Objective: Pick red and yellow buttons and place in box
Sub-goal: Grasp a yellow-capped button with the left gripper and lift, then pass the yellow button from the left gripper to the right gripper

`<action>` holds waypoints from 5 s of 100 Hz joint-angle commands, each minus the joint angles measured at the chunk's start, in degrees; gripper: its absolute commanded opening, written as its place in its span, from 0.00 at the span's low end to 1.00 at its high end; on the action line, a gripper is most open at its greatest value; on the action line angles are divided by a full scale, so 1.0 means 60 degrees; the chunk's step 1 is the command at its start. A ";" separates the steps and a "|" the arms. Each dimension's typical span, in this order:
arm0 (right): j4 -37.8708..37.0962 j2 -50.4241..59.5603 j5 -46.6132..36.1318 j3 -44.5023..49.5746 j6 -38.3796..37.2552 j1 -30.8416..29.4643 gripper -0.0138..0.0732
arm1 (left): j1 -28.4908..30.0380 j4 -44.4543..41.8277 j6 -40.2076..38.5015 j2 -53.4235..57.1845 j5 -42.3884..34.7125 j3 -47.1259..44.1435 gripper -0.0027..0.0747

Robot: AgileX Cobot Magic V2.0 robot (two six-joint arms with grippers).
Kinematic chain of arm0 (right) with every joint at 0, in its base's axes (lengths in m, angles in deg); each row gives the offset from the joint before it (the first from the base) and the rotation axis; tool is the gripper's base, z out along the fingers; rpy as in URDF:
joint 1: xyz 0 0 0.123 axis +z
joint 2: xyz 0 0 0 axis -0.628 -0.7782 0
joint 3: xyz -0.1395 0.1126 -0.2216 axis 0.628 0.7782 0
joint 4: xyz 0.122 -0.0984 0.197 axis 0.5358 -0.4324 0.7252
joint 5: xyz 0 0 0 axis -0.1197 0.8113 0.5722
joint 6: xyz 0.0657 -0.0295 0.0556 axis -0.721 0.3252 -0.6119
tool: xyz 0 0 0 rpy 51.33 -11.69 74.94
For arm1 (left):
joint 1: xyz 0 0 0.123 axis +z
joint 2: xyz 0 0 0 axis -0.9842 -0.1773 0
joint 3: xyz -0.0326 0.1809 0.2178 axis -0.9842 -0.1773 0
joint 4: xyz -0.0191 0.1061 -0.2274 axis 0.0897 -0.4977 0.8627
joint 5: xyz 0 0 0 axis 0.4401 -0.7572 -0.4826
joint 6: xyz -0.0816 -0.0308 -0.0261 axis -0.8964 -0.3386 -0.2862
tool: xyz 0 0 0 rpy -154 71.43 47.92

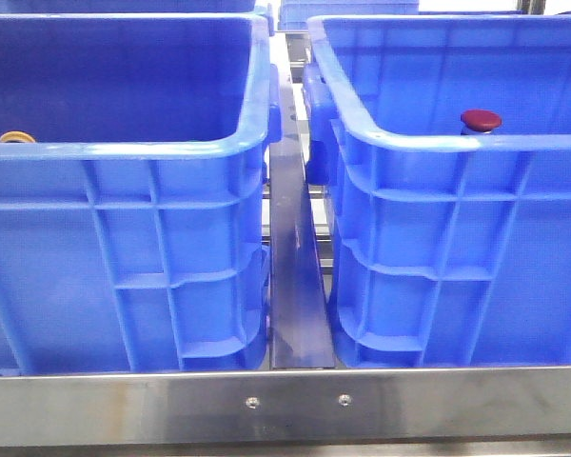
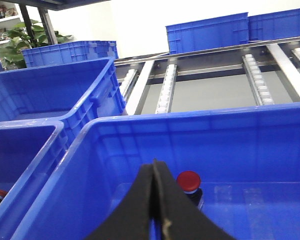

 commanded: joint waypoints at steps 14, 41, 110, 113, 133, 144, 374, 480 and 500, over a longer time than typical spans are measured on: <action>-0.0060 0.0004 -0.0096 -0.0272 0.0059 -0.0035 0.08 | -0.0245 0.0152 0.0084 -0.2148 -0.0716 0.1310 0.81; -0.0060 0.0004 -0.0096 -0.0272 0.0059 -0.0035 0.08 | -0.0663 0.0168 0.0084 -0.5166 -0.0696 0.2969 0.81; -0.0060 0.0004 -0.0096 -0.0272 0.0059 -0.0035 0.08 | -0.0663 0.0531 0.0084 -0.9760 -0.0851 0.5531 0.81; -0.0060 0.0004 -0.0096 -0.0272 0.0059 -0.0035 0.08 | -0.0663 0.0575 0.0084 -0.9825 -0.0851 0.5546 0.81; -0.0060 0.0004 -0.0096 -0.0272 0.0059 -0.0035 0.08 | -0.0663 0.0600 0.0084 -0.9845 -0.0794 0.5546 0.64; -0.0060 0.0004 -0.0096 -0.0272 0.0059 -0.0035 0.08 | -0.0663 0.0600 0.0084 -0.9845 -0.0734 0.5546 0.36; 0.4512 -0.2827 0.8111 -0.1643 0.0059 -0.0035 0.80 | -0.7617 0.0135 0.0554 -0.1851 -0.0196 0.2573 0.01; 0.5742 -0.8265 0.9782 -0.5838 0.0059 0.3221 0.45 | -0.7617 0.0135 0.0554 -0.1851 -0.0178 0.2573 0.01; 0.5742 -0.8265 0.9862 -0.5838 0.0059 0.3221 0.30 | -0.7617 0.0135 0.0554 -0.1851 -0.0178 0.2573 0.14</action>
